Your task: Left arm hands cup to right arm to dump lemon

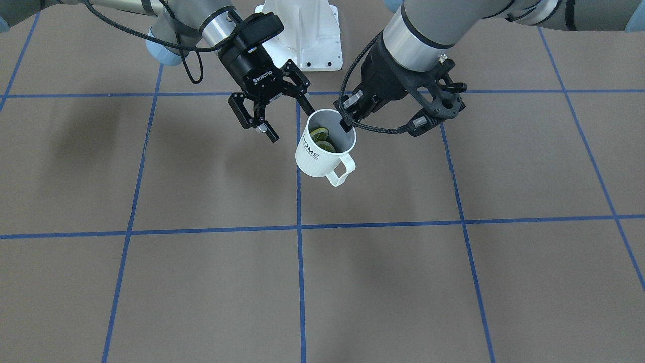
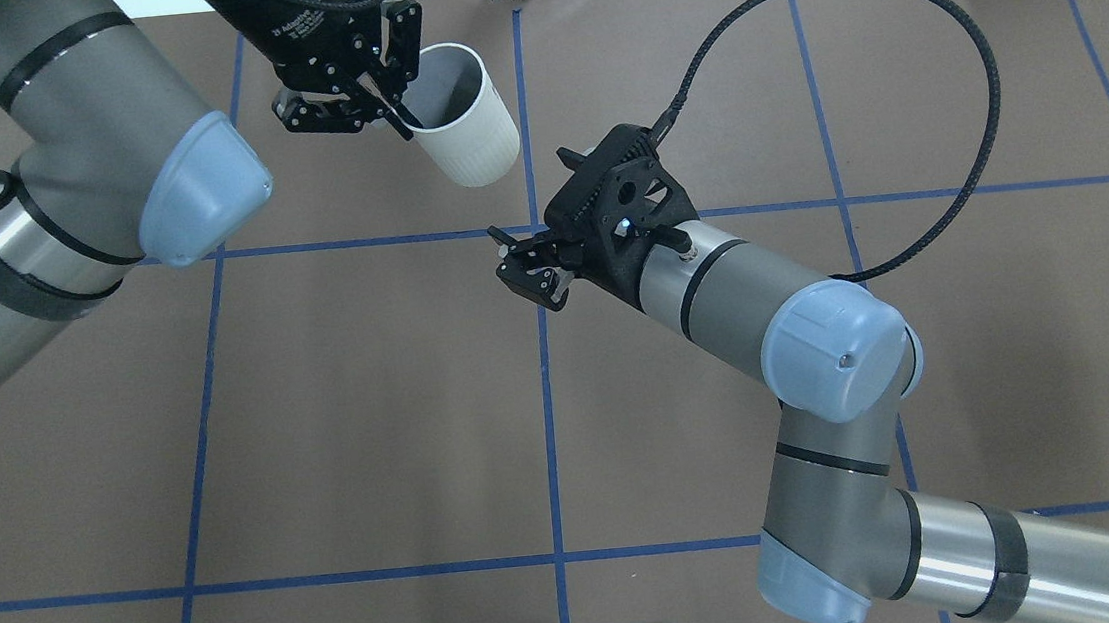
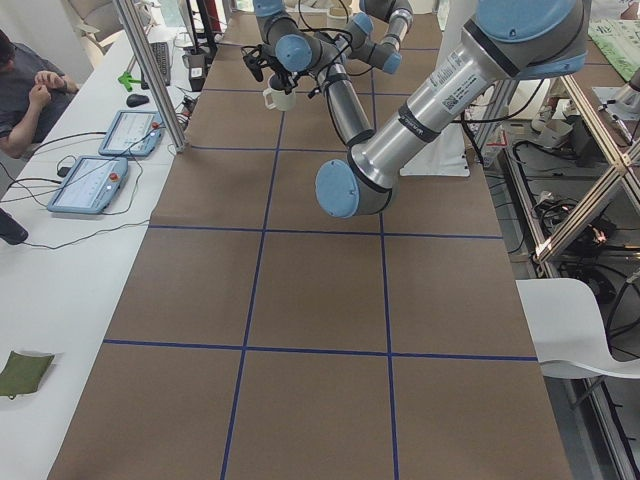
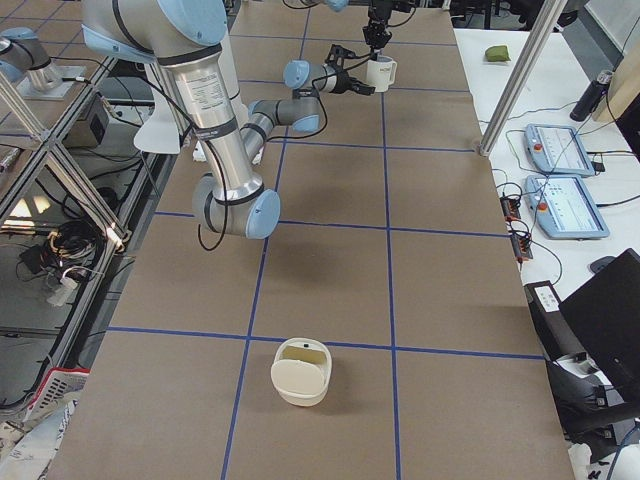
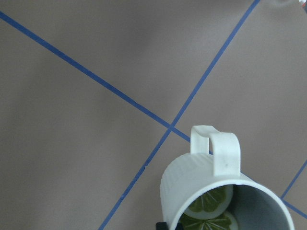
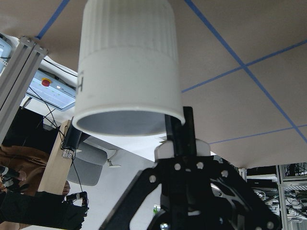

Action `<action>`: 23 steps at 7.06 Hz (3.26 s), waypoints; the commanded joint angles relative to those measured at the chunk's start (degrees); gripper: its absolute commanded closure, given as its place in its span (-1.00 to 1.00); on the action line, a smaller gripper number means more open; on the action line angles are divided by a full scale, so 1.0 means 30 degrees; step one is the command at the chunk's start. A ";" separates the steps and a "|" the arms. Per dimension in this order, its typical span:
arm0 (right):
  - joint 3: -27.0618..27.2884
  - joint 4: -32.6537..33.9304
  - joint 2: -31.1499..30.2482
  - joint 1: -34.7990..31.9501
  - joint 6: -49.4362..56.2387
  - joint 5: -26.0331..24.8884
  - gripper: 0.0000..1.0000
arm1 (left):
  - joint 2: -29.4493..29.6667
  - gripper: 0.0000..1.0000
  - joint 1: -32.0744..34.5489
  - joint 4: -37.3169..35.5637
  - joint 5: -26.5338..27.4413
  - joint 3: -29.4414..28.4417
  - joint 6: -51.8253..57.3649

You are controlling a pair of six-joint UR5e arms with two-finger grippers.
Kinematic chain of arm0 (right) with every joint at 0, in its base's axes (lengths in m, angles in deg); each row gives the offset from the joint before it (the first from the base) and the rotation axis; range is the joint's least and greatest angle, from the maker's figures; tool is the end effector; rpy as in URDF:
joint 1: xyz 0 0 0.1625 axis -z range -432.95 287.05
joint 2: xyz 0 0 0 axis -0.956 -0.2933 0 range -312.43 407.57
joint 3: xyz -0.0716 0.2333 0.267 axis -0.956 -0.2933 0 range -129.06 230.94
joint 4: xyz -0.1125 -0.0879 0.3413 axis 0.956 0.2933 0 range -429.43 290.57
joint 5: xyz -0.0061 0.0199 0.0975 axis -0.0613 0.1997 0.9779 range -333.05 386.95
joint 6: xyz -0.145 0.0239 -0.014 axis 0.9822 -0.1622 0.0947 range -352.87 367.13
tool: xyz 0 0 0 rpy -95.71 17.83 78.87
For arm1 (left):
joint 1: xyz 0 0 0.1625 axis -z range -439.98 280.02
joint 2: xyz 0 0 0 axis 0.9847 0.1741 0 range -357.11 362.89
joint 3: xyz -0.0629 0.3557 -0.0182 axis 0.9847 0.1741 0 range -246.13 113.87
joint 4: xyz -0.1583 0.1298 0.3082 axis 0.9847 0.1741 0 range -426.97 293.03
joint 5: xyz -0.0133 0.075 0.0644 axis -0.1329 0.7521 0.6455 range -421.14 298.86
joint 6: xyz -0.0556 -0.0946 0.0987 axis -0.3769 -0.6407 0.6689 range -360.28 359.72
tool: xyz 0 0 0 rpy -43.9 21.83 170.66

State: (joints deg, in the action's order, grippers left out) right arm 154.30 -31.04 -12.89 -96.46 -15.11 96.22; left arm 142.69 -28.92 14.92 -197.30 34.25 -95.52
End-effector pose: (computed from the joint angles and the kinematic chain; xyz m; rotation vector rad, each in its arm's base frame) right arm -0.4403 -0.3940 0.1321 1.3573 -0.9423 -0.2910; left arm 0.3498 -0.4756 0.0807 -0.3576 1.0878 -0.5090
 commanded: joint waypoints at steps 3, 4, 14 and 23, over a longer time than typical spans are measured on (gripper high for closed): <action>-0.0029 -0.0082 -0.0004 0.0017 0.0030 -0.0036 -0.98 | 0.0306 1.00 -0.0788 -0.0048 0.0007 0.0377 -0.0861; -0.0029 -0.0111 -0.0003 0.0017 0.0030 -0.0210 -0.98 | 0.0277 1.00 -0.0963 -0.0077 0.0036 0.0466 -0.0862; -0.0029 -0.0140 -0.0062 0.0017 0.0030 -0.0300 -0.98 | 0.0247 1.00 -0.1199 -0.0136 -0.0578 0.0877 -0.0862; 0.0000 -0.0053 -0.0325 0.0134 0.0060 -0.0329 0.62 | 0.0159 -0.99 -0.1141 0.0069 -0.0347 0.1226 -0.0453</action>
State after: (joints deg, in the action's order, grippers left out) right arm 154.31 -31.34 -13.81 -96.20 -14.93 95.19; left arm 143.22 -32.47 15.03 -198.98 37.51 -97.41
